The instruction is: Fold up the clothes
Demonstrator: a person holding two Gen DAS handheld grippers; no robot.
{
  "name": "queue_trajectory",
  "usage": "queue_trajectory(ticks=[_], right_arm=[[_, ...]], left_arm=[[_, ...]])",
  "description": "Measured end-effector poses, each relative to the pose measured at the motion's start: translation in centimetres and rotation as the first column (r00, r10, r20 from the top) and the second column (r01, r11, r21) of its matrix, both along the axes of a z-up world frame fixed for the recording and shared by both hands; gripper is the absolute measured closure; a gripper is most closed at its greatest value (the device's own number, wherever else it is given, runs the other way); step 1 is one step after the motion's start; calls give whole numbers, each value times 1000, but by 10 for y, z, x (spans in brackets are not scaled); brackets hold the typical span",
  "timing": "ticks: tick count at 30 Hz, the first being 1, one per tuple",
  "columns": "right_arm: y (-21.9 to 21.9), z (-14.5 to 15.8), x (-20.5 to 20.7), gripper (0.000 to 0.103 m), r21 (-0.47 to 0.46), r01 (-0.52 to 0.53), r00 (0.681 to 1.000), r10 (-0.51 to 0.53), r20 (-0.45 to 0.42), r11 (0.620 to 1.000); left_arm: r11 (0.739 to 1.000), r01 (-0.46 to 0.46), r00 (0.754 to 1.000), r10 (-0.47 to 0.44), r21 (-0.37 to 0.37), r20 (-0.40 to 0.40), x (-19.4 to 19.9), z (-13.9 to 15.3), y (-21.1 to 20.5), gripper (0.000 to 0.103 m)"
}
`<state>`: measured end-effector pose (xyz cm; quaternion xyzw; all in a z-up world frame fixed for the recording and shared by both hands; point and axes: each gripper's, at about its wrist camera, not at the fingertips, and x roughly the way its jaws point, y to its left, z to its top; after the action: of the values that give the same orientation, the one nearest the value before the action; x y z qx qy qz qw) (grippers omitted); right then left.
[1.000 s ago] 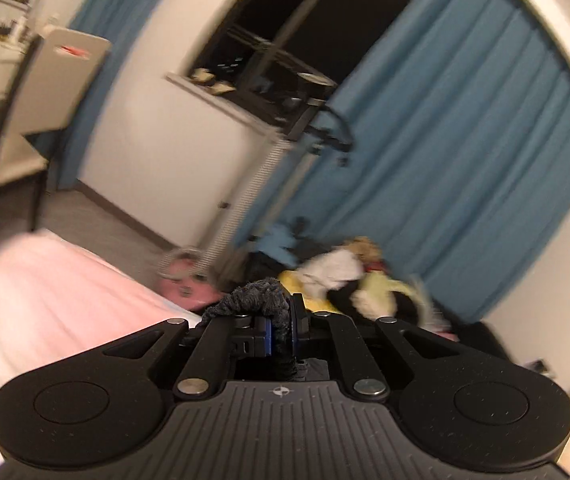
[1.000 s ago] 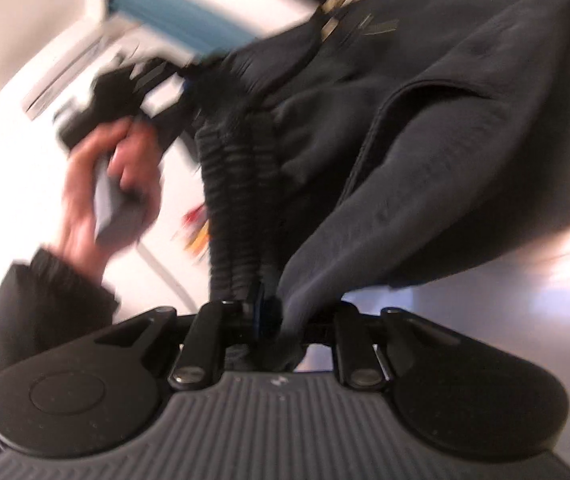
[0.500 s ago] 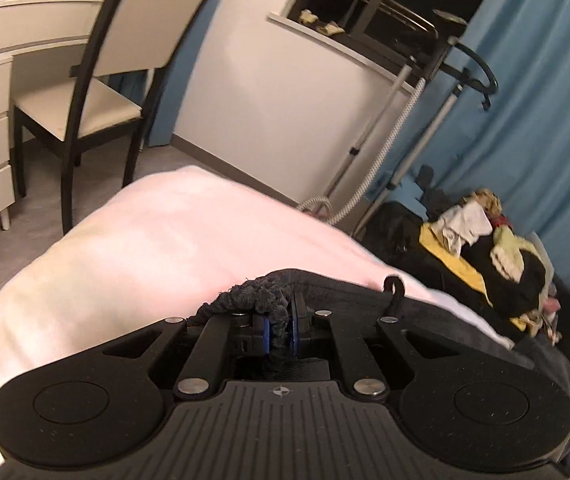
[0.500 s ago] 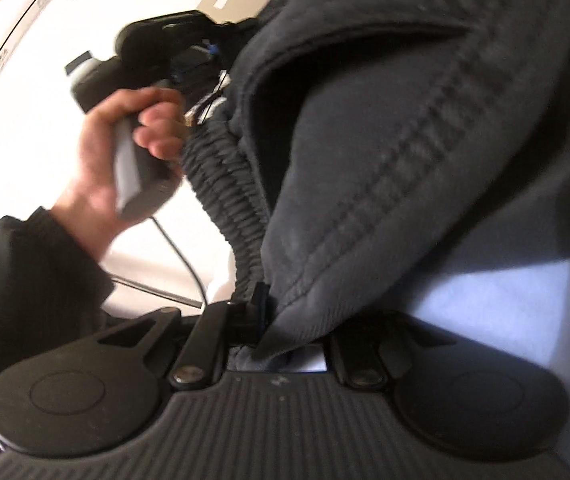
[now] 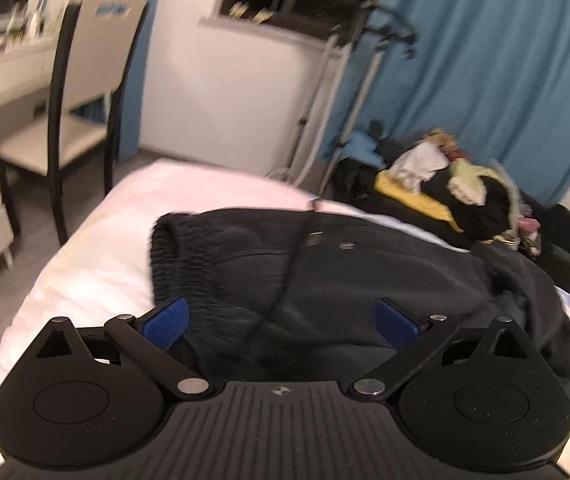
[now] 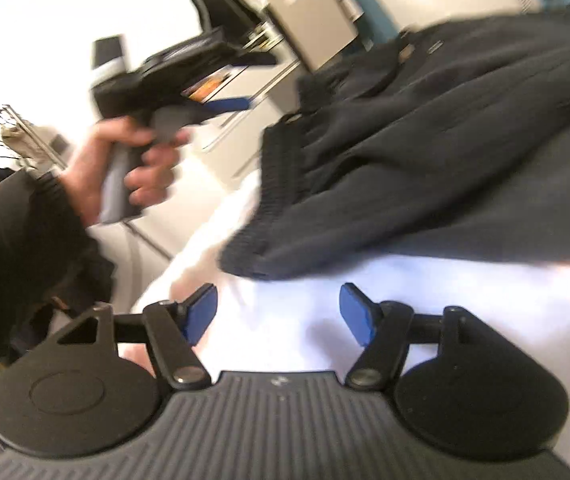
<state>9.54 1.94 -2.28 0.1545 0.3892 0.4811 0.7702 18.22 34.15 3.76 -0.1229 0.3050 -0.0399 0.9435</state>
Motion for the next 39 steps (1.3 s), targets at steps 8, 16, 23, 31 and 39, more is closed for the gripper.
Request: queue_trajectory(ticks=[8,16,23,31,39], right_arm=[[-125,38,-21,33,-75,273,954,-259,153,959],[-246,48,-14,19,-82,508,845,-477,244,858],[-311,11,28,15,-213,674,736,-614,286,708],[-377,-44,117,15,-363,699,698,-698,159,616],[-384,-84,127,55,-320,665,715,-699,12,674]], left_arm=[[985,164,977,-168,45,128,-59,27,-140,3],[976,205,968,-213,68,134,-78,-11,-290,3],[967,216,967,-231,135,110,-86,-65,-344,3],[983,169,980,-175,70,92,-75,-92,-325,3],[975,223,970,-224,23,91,-60,-102,-330,3]])
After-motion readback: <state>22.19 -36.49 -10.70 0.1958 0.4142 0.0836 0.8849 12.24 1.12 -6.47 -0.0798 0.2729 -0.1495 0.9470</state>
